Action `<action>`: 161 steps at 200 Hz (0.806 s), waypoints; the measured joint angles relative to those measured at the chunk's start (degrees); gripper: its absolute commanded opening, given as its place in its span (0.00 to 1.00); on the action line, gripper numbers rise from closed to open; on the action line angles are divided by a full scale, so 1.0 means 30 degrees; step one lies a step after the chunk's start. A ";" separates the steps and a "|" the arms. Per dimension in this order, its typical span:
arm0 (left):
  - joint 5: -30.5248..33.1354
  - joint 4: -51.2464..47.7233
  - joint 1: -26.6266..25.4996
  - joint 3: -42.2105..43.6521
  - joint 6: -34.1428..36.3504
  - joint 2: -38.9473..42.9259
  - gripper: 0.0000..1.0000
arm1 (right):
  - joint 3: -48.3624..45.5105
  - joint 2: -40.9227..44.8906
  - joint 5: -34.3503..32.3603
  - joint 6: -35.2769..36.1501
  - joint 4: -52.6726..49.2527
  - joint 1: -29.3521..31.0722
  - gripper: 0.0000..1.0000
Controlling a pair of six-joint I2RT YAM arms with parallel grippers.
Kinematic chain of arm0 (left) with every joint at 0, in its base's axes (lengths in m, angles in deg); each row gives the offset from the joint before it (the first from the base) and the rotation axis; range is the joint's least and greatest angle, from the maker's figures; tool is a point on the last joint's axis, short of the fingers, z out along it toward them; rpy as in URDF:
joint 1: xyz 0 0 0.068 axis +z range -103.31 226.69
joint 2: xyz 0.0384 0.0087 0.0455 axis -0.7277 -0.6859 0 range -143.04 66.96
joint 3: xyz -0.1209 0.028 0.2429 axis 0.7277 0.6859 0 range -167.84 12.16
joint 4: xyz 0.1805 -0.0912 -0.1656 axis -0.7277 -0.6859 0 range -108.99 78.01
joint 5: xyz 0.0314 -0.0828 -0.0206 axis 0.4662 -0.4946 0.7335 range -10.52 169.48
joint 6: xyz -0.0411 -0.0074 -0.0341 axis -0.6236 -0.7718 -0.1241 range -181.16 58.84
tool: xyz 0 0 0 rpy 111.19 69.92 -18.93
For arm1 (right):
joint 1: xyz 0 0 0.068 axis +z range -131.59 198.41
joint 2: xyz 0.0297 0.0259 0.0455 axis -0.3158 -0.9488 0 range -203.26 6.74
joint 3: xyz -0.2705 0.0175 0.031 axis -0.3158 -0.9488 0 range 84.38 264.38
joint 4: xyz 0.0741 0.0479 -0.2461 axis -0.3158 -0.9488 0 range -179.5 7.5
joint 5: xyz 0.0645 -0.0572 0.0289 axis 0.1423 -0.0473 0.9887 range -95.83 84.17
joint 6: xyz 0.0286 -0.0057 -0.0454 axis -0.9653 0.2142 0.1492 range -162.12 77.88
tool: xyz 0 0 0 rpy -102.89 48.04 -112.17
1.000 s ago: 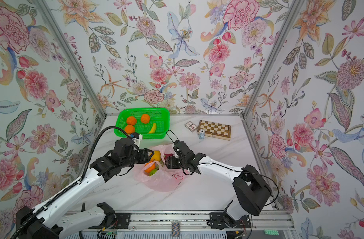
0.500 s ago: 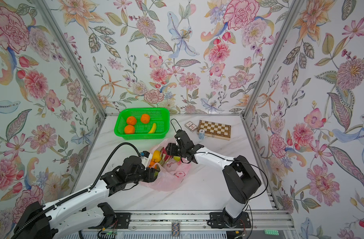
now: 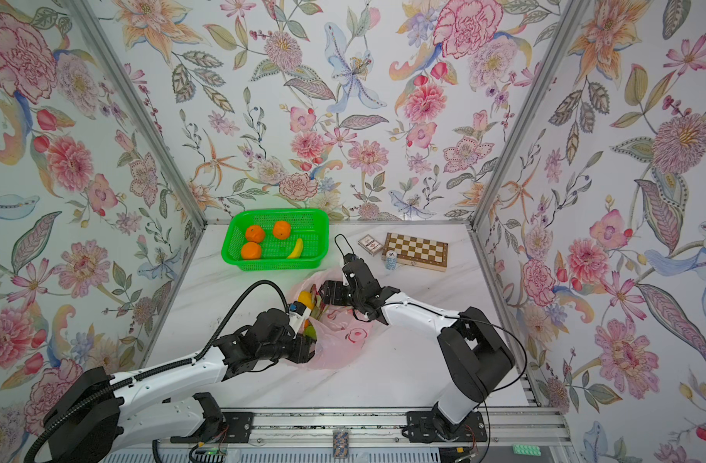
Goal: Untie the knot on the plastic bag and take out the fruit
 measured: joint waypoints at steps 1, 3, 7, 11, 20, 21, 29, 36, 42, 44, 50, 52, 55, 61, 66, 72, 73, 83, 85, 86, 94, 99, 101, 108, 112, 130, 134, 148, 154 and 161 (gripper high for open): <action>0.0029 0.0007 0.0000 0.0000 0.0044 0.0000 0.55 | -0.0175 0.0131 -0.0058 0.0058 0.0066 0.0066 0.87; 0.0029 0.0007 0.0000 0.0000 0.0044 0.0000 0.55 | -0.0284 0.0284 -0.0102 0.0095 0.0131 0.0124 0.86; 0.0080 0.0015 0.0000 0.0000 0.0058 0.0000 0.55 | -0.0656 0.0590 -0.0204 0.0306 0.0277 0.0299 0.85; 0.0102 0.0029 0.0000 0.0000 0.0117 0.0000 0.56 | -0.0889 0.0852 -0.0306 0.0408 0.0423 0.0466 0.84; 0.0168 0.0022 0.0000 0.0000 0.0189 0.0000 0.56 | -0.1472 0.1392 -0.0707 0.0845 0.0663 0.0838 0.82; 0.0182 0.0022 0.0000 0.0000 0.0189 0.0000 0.56 | -0.1545 0.1457 -0.0801 0.1049 0.0707 0.0889 0.82; 0.0284 0.0022 0.0000 0.0000 0.0262 0.0000 0.56 | -0.1851 0.1705 -0.1158 0.1457 0.0780 0.1144 0.81; 0.0386 0.0015 0.0000 0.0000 0.0306 0.0000 0.56 | -0.1996 0.1814 -0.1486 0.1800 0.0772 0.1348 0.80; 0.0430 0.0015 0.0000 0.0000 0.0350 0.0000 0.56 | -0.2055 0.1821 -0.1916 0.2273 0.0714 0.1523 0.79; 0.0437 0.0015 0.0000 0.0000 0.0379 0.0000 0.56 | -0.2055 0.1800 -0.2069 0.2404 0.0656 0.1574 0.79; 0.0452 0.0022 0.0000 0.0000 0.0423 0.0000 0.56 | -0.2047 0.1749 -0.2368 0.2834 0.0554 0.1654 0.78; 0.0452 0.0022 0.0000 0.0000 0.0430 0.0000 0.56 | -0.2047 0.1719 -0.2601 0.2936 0.0517 0.1705 0.78; 0.0466 0.0022 0.0000 0.0000 0.0481 0.0000 0.56 | -0.2047 0.1698 -0.2710 0.3067 0.0481 0.1712 0.78; 0.0488 0.0022 0.0000 0.0000 0.0517 0.0000 0.56 | -0.1989 0.1581 -0.3104 0.3483 0.0313 0.1807 0.78; 0.0495 0.0022 0.0000 0.0000 0.0554 0.0000 0.56 | -0.1865 0.1355 -0.3526 0.4000 0.0102 0.1851 0.78; 0.0488 0.0029 0.0000 0.0000 0.0554 0.0000 0.56 | -0.1756 0.1173 -0.3781 0.4342 -0.0044 0.1894 0.78; 0.0495 0.0029 0.0000 0.0000 0.0561 0.0000 0.56 | -0.1690 0.1093 -0.3876 0.4422 -0.0102 0.1916 0.78; 0.0495 0.0029 0.0000 0.0000 0.0561 -0.0007 0.56 | -0.1268 0.0437 -0.4517 0.5187 -0.0561 0.1960 0.78; 0.0495 0.0029 0.0000 0.0000 0.0561 -0.0007 0.56 | -0.1188 0.0328 -0.4619 0.5311 -0.0634 0.1967 0.78; 0.0495 0.0029 0.0000 0.0000 0.0561 0.0000 0.56 | -0.1144 0.0284 -0.4656 0.5362 -0.0692 0.1967 0.78; 0.0495 0.0036 0.0000 0.0000 0.0561 -0.0007 0.56 | -0.0678 -0.0284 -0.5144 0.5894 -0.1151 0.1989 0.79; 0.0495 0.0036 0.0000 0.0000 0.0561 -0.0007 0.56 | -0.0379 -0.0648 -0.5421 0.6215 -0.1377 0.1982 0.79; 0.0495 0.0036 0.0000 0.0000 0.0561 -0.0007 0.56 | -0.0299 -0.0758 -0.5515 0.6309 -0.1435 0.1982 0.79; 0.0495 0.0066 0.0000 0.0000 0.0554 -0.0007 0.56 | 0.0029 -0.1151 -0.5836 0.6666 -0.1683 0.1982 0.79; 0.0495 0.0080 0.0000 0.0000 0.0561 -0.0007 0.56 | 0.0189 -0.1348 -0.6011 0.6849 -0.1807 0.1974 0.79; 0.0495 0.0095 0.0000 0.0000 0.0554 -0.0015 0.56 | 0.0896 -0.1996 -0.6608 0.7424 -0.2346 0.1836 0.81; 0.0495 0.0095 0.0000 0.0000 0.0554 -0.0022 0.57 | 0.1086 -0.2113 -0.6681 0.7461 -0.2412 0.1785 0.82; 0.0495 0.0087 0.0000 0.0000 0.0561 -0.0058 0.56 | 0.1836 -0.2754 -0.6987 0.7570 -0.2688 0.1486 0.86; 0.0495 0.0080 0.0000 0.0000 0.0561 -0.0058 0.56 | 0.2157 -0.3024 -0.7118 0.7606 -0.2776 0.1333 0.87; 0.0503 0.0080 0.0000 0.0000 0.0554 -0.0058 0.56 | 0.2484 -0.3330 -0.7191 0.7563 -0.2820 0.1151 0.87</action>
